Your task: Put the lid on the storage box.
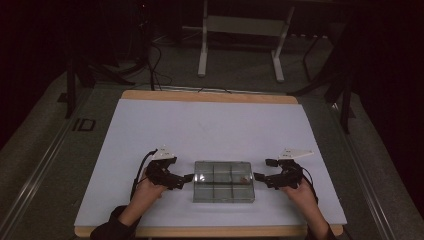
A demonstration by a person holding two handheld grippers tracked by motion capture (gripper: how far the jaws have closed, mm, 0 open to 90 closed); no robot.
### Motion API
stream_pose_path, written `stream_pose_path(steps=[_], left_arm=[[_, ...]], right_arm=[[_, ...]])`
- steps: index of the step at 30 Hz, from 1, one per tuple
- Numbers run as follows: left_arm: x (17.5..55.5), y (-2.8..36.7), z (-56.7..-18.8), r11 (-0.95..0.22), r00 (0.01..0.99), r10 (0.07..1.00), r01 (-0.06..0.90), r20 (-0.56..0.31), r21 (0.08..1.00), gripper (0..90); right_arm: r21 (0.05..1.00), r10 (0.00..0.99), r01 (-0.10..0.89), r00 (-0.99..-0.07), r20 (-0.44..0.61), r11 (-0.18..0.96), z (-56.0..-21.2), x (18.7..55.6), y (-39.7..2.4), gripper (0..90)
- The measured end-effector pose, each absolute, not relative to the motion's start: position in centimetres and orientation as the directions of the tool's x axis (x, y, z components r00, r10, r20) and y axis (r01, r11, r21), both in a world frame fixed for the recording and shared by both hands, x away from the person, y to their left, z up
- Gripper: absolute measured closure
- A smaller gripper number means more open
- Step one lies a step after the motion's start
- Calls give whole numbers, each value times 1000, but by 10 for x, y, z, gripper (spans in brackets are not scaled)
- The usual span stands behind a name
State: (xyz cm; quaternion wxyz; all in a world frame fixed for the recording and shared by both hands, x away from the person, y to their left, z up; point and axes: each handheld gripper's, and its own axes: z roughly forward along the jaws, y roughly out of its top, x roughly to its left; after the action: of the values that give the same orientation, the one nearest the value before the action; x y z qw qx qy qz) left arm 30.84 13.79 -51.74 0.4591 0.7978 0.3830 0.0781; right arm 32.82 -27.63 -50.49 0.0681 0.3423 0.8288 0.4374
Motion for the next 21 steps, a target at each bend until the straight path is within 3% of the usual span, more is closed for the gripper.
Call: stream_pose_path(steps=[21], left_arm=[[307, 145, -515, -288, 719, 664, 499, -205, 818, 21]], right_arm=[[803, 686, 480, -716, 126, 354, -502, 328, -285, 122]])
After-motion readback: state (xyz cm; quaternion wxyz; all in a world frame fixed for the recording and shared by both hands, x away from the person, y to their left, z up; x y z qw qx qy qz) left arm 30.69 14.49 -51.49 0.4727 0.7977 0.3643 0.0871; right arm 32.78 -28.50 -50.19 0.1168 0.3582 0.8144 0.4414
